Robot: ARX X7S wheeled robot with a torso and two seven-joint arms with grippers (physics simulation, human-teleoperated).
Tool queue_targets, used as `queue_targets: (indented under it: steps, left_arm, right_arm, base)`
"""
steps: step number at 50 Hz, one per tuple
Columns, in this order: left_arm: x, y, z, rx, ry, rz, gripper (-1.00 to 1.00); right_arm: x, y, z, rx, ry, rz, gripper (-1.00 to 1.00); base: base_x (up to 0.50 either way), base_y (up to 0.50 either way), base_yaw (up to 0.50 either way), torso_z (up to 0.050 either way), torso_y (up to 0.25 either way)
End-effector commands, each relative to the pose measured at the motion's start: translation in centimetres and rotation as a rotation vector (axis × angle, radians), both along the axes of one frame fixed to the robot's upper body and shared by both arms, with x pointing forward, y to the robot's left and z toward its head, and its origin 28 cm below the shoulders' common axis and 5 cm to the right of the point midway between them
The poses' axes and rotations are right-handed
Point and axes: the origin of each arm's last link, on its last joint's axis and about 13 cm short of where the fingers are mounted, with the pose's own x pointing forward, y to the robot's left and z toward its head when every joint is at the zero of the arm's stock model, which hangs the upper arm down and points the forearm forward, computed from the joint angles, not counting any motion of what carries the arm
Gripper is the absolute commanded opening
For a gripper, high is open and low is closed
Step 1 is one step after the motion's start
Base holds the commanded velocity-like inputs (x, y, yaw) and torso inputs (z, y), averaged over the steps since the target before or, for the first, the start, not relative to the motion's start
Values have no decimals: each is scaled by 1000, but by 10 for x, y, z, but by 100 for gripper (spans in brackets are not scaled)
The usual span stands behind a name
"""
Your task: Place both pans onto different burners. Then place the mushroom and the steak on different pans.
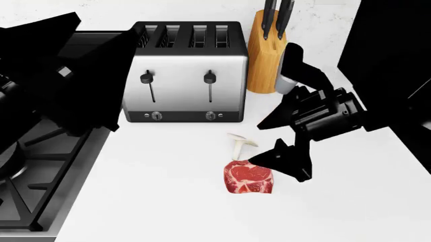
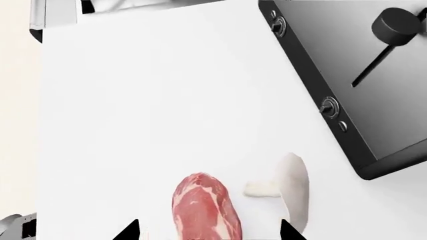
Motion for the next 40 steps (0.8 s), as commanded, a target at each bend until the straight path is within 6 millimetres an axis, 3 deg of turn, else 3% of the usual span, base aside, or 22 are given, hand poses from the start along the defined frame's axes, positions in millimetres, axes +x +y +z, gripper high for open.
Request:
queue_targets:
  steps: [1, 40]
  left_arm:
    - [-2, -1, 2, 4, -5, 0, 100]
    - [-1, 1, 0, -5, 4, 0, 100]
  right_arm:
    - [3, 2, -10, -15, 28, 19, 100]
    - [21, 10, -38, -113, 98, 5, 100]
  base:
    - [0, 0, 0, 0, 0]
    - [0, 0, 0, 0, 0]
